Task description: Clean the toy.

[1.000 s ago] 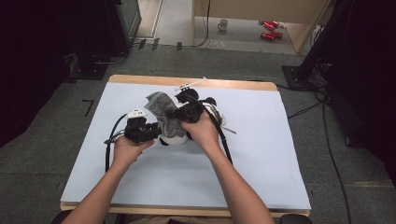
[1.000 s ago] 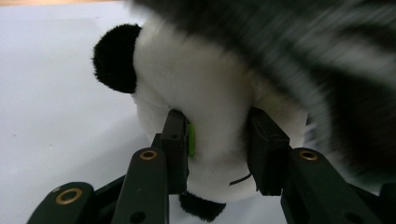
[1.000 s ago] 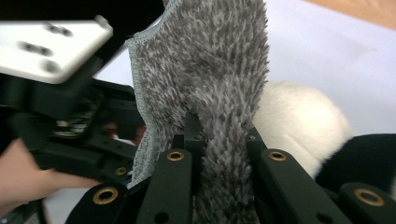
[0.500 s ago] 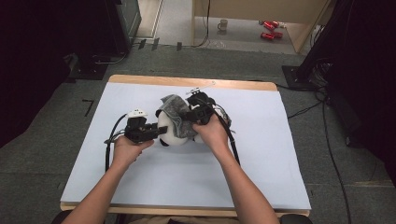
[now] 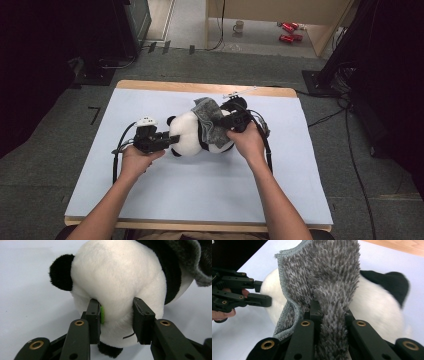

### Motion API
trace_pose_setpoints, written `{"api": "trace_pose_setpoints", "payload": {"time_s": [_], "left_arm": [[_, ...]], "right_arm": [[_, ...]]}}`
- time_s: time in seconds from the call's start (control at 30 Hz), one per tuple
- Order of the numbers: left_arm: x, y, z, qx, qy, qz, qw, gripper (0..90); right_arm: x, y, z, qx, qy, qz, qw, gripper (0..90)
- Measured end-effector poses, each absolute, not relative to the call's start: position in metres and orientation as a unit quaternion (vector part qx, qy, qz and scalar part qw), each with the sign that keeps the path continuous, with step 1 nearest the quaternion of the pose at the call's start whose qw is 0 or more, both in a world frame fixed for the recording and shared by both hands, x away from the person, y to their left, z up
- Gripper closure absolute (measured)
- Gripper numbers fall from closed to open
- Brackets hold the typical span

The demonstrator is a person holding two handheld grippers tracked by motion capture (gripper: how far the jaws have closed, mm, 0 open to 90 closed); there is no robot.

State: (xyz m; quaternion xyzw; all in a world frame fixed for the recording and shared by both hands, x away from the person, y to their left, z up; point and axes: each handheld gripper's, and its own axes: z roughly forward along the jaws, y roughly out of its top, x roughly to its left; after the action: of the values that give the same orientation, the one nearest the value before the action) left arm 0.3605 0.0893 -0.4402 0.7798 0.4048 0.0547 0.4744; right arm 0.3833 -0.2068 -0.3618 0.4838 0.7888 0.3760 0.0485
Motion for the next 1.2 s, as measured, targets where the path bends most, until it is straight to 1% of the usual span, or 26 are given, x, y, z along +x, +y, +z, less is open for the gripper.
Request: {"api": "trace_pose_setpoints", "payload": {"time_s": [0.57, 0.77, 0.93, 1.07, 1.2], "left_arm": [[0.362, 0.091, -0.442, 0.778, 0.41, 0.054, 0.473, 62.9], [0.362, 0.091, -0.442, 0.777, 0.414, 0.053, 0.471, 63.0], [0.363, 0.092, -0.442, 0.778, 0.414, 0.057, 0.468, 63.1], [0.362, 0.091, -0.442, 0.775, 0.416, 0.058, 0.472, 63.1], [0.361, 0.09, -0.44, 0.775, 0.414, 0.06, 0.473, 63.2]], "right_arm": [[0.38, -0.252, -0.361, 0.516, 0.764, 0.383, 0.061, 79.8], [0.381, -0.266, -0.361, 0.53, 0.758, 0.373, 0.072, 80.0], [0.378, -0.283, -0.35, 0.545, 0.744, 0.378, 0.086, 80.3], [0.373, -0.281, -0.335, 0.535, 0.74, 0.399, 0.084, 80.3], [0.37, -0.26, -0.322, 0.505, 0.754, 0.412, 0.079, 80.2]]}}
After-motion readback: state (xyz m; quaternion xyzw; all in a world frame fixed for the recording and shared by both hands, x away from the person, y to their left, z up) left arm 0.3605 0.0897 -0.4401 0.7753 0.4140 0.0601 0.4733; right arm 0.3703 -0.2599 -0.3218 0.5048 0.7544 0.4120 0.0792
